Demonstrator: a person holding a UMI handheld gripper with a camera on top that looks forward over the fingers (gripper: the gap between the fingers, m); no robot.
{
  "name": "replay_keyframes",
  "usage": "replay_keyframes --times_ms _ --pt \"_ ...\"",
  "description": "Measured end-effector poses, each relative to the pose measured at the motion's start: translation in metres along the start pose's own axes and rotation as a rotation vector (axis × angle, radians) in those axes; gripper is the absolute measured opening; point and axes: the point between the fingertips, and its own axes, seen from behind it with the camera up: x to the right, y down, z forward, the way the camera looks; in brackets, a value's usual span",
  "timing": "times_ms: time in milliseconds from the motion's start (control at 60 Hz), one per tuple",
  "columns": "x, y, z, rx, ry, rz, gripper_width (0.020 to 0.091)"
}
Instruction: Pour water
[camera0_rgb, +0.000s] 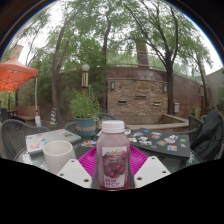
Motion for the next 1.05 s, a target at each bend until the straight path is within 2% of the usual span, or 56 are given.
replay_keyframes --times_ms 150,233,317,350,417,483,650,883,1050 --pt "0.0 0.008 0.003 0.009 0.016 0.025 0.0435" --pt "0.002 0.007 0.005 0.013 0.02 0.045 0.048" --pt "0.003 0.004 0.001 0.013 0.025 0.065 0.0566" --pt "0.006 0.007 -0.001 -0.001 0.035 0.076 0.0635" --pt "0.009 0.011 -0.008 -0.022 0.053 0.089 0.0861" --pt "0.014 0.012 -0.018 -0.027 0.078 0.087 0.0826" --pt "0.004 0.005 -0.059 -0.034 0.067 0.084 0.0838" --pt "-0.007 -0.005 -0.16 -0.032 0.084 0.074 0.084" --pt "-0.028 0.008 -0.24 -0.072 0.089 0.053 0.084"
